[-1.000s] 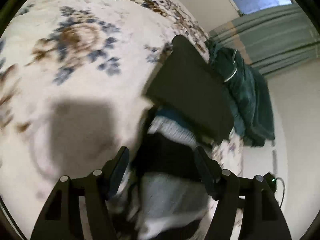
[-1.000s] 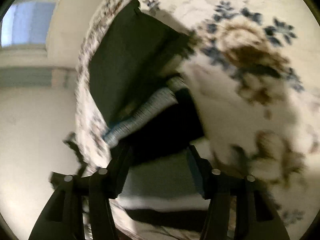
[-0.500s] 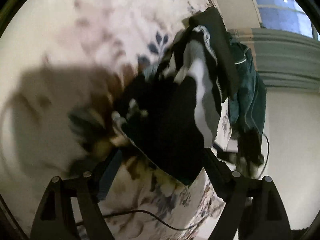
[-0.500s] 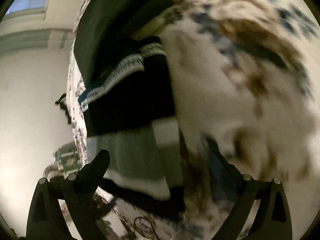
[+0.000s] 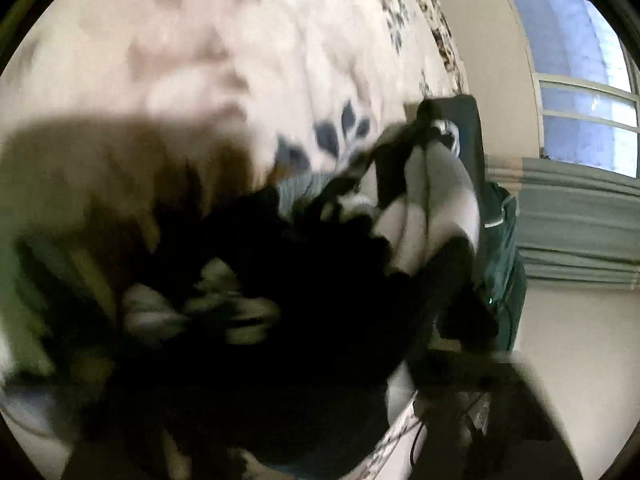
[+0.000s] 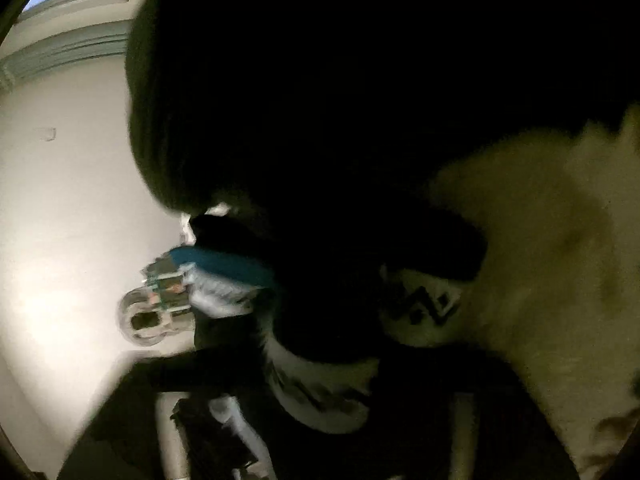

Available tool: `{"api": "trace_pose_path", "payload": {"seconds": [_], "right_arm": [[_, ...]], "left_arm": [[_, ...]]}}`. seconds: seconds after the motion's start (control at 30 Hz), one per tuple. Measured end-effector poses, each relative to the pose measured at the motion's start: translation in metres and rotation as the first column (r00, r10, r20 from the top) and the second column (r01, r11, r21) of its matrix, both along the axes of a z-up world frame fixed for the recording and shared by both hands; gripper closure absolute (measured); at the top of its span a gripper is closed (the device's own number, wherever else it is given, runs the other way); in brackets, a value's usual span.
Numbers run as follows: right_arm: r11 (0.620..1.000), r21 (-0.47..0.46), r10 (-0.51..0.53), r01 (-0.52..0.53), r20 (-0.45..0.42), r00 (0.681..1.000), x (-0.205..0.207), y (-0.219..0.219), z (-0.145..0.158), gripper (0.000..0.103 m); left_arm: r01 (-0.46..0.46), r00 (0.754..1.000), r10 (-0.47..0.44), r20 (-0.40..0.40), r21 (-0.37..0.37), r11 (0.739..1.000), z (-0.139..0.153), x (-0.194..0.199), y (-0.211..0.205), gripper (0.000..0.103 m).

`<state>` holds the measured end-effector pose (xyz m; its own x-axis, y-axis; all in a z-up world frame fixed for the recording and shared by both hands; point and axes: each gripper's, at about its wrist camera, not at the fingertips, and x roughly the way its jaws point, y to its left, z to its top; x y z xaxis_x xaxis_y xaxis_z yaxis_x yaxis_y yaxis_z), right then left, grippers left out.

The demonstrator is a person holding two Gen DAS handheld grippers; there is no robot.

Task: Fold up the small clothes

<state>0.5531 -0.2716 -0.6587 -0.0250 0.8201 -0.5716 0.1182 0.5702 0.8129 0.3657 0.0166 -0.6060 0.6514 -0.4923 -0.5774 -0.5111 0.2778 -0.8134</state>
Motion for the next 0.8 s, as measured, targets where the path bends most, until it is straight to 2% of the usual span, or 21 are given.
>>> {"api": "trace_pose_path", "payload": {"seconds": [0.07,0.2,0.3,0.37,0.4,0.43,0.47,0.5,0.53,0.57,0.6,0.63,0.7,0.73,0.77,0.8], "right_arm": [[0.998,0.028,-0.049,0.049,0.012,0.999,-0.015,-0.010,0.012,0.082],[0.982,0.057,-0.179,0.179,-0.005,0.984,-0.065,-0.037,0.038,0.085],[0.966,0.052,-0.251,0.253,-0.039,0.967,-0.133,-0.052,0.056,0.086],[0.953,0.047,-0.294,0.299,-0.090,0.951,-0.192,-0.054,0.062,0.086],[0.947,0.043,-0.311,0.318,-0.124,0.942,-0.222,-0.052,0.062,0.086],[0.944,0.028,-0.322,0.330,-0.154,0.934,-0.251,-0.049,0.061,0.086],[0.941,-0.003,-0.334,0.339,-0.188,0.924,-0.283,-0.045,0.055,0.086],[0.940,-0.032,-0.339,0.340,-0.209,0.917,-0.301,-0.043,0.049,0.086],[0.942,-0.059,-0.336,0.331,-0.222,0.915,-0.315,-0.041,0.041,0.086],[0.944,-0.104,-0.331,0.314,-0.236,0.914,-0.325,-0.044,0.029,0.084],[0.940,-0.139,-0.339,0.313,-0.252,0.906,-0.331,-0.048,0.021,0.077],[0.939,-0.142,-0.341,0.313,-0.265,0.902,-0.334,-0.053,0.016,0.072],[0.943,-0.176,-0.324,0.283,-0.278,0.904,-0.336,-0.063,0.017,0.044],[0.943,-0.193,-0.318,0.272,-0.271,0.908,-0.337,-0.071,0.021,0.044],[0.941,-0.217,-0.313,0.260,-0.265,0.912,-0.336,-0.081,0.028,0.044],[0.938,-0.245,-0.310,0.246,-0.266,0.913,-0.336,-0.090,0.032,0.044]], "left_arm": [[0.029,1.000,-0.029,-0.005,0.041,0.999,0.012,0.009,0.006,0.084],[0.136,0.990,-0.137,0.007,0.098,0.986,0.046,0.030,0.024,0.087],[0.211,0.977,-0.214,0.011,0.132,0.969,0.071,0.048,0.045,0.088],[0.283,0.958,-0.286,0.000,0.141,0.949,0.078,0.059,0.049,0.087],[0.332,0.942,-0.335,-0.005,0.156,0.930,0.078,0.060,0.046,0.086],[0.428,0.903,-0.428,-0.044,0.199,0.882,0.079,0.065,0.039,0.084],[0.484,0.875,-0.479,-0.077,0.212,0.849,0.075,0.065,0.028,0.077],[0.533,0.846,-0.521,-0.113,0.216,0.818,0.067,0.062,0.022,0.063],[0.598,0.801,-0.567,-0.192,0.226,0.769,0.053,0.067,0.010,0.055],[0.631,0.775,-0.586,-0.238,0.236,0.739,0.042,0.069,0.003,0.041],[0.643,0.765,-0.592,-0.256,0.241,0.727,0.035,0.070,-0.002,0.037],[0.641,0.766,-0.591,-0.252,0.247,0.726,0.033,0.070,-0.004,0.036],[0.618,0.786,-0.569,-0.242,0.261,0.742,0.040,0.068,-0.005,0.036],[0.603,0.797,-0.556,-0.235,0.269,0.751,0.044,0.063,-0.002,0.036],[0.570,0.822,-0.533,-0.203,0.274,0.774,0.056,0.054,0.003,0.036],[0.551,0.835,-0.517,-0.188,0.282,0.786,0.062,0.046,0.007,0.036]]}}
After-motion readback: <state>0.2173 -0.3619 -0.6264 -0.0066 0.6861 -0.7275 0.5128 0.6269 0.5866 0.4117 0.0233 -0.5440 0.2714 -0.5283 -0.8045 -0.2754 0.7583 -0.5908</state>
